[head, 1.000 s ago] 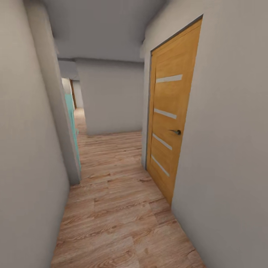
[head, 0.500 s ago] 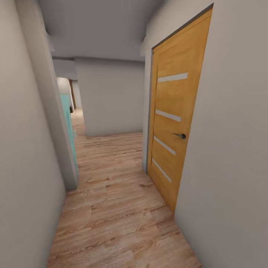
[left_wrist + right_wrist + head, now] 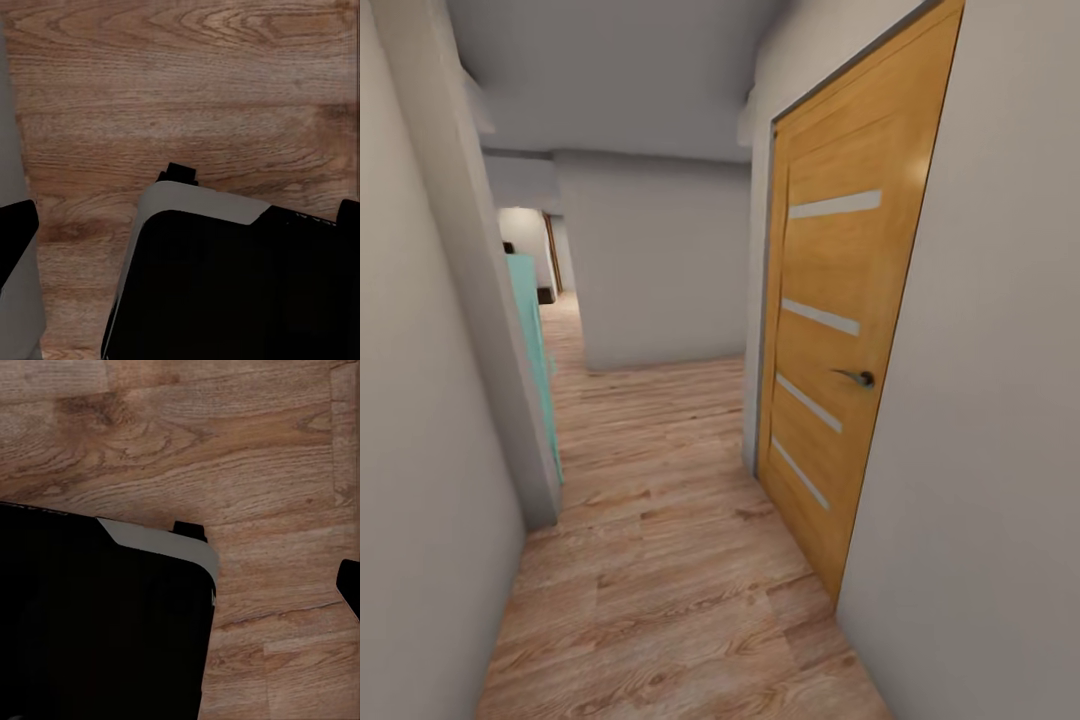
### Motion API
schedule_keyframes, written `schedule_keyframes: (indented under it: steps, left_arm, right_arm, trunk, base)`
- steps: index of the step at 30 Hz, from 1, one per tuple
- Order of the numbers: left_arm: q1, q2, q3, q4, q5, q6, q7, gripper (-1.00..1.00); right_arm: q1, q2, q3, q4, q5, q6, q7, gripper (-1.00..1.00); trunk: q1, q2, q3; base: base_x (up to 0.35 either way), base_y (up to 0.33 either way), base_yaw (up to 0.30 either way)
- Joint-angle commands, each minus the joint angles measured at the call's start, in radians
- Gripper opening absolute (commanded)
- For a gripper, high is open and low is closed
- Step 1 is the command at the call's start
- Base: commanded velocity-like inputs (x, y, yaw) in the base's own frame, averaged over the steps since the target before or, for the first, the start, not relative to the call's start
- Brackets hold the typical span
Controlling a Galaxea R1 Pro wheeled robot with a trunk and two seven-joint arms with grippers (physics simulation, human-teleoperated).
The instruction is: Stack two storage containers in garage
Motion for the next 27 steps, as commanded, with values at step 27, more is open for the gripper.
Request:
schedule_keyframes:
  steps: [27]
  left_arm:
    - [-0.001,0.001,-0.001,0.000,0.005,-0.002,0.002,1.00]
  right_arm:
    - [-0.001,0.000,0.005,0.003,-0.002,-0.005,-0.005,1.00]
  trunk:
    - [0.001,-0.001,-0.001]
  base:
    - [0.321,0.000,0.203]
